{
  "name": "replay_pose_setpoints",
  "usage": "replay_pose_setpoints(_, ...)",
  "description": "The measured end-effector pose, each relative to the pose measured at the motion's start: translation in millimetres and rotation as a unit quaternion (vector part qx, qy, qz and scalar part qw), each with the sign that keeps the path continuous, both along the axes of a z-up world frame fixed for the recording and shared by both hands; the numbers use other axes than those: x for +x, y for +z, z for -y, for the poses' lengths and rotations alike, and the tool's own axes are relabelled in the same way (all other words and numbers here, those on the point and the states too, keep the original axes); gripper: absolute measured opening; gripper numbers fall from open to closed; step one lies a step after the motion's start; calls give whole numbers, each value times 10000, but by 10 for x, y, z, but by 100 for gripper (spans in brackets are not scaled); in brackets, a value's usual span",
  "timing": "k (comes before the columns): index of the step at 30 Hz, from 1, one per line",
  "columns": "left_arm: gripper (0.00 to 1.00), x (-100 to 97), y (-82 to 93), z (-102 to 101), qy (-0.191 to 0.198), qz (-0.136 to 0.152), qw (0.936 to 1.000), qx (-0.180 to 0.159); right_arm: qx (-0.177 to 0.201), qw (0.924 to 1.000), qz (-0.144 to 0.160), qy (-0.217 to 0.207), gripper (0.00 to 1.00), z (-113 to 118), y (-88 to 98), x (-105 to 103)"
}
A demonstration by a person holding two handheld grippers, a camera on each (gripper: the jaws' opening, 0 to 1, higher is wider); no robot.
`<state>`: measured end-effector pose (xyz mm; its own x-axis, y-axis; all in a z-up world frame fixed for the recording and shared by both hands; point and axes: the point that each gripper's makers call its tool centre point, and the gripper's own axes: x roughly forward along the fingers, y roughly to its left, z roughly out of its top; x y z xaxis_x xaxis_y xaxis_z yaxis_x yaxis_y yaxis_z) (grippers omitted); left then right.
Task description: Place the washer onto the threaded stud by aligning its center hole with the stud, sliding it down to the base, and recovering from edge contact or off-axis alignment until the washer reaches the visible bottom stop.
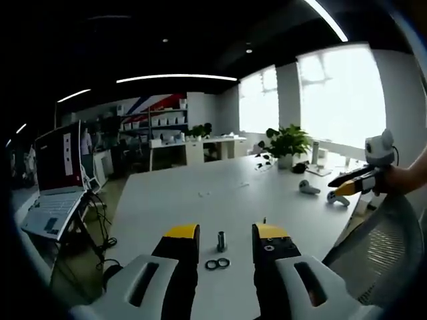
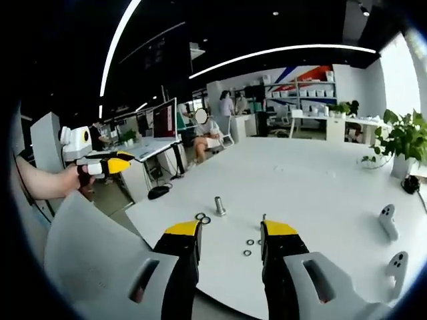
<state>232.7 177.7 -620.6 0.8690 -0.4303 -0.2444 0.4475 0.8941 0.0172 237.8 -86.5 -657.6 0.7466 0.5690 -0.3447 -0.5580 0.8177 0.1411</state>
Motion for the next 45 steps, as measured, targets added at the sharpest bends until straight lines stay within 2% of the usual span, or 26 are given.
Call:
replay_pose_setpoints(4,30,9,-7,-25,50,-15,10000,-16,29,9999,-102,-76,37,27,-35,6)
replay_pose_setpoints(9,30,12,0,-33,80,-2,10000,-13,-87,9999,-79,-11,37,6,-49,-3)
replay_pose_setpoints(29,30,14,-30,-54,125,-65,9999,58,-75,9998,-152,-111,37,40,-70,0)
replay_pose_setpoints(32,30,7,27,-58,134,98,9998,93,-90,9997,-192,-118,37,42,-86,-6)
replay_pose_setpoints(35,30,9,-24,-47,120,-15,9998,179,-79,9995,-210,-210,37,77,-89,3)
replay_pose_setpoints(39,29,11,8,-61,144,73,9997,194,-106,9994,-238,-222,37,84,-107,0)
replay_pose_setpoints(45,29,13,-12,-68,159,20,9997,173,-103,9992,-260,-268,37,105,-117,3)
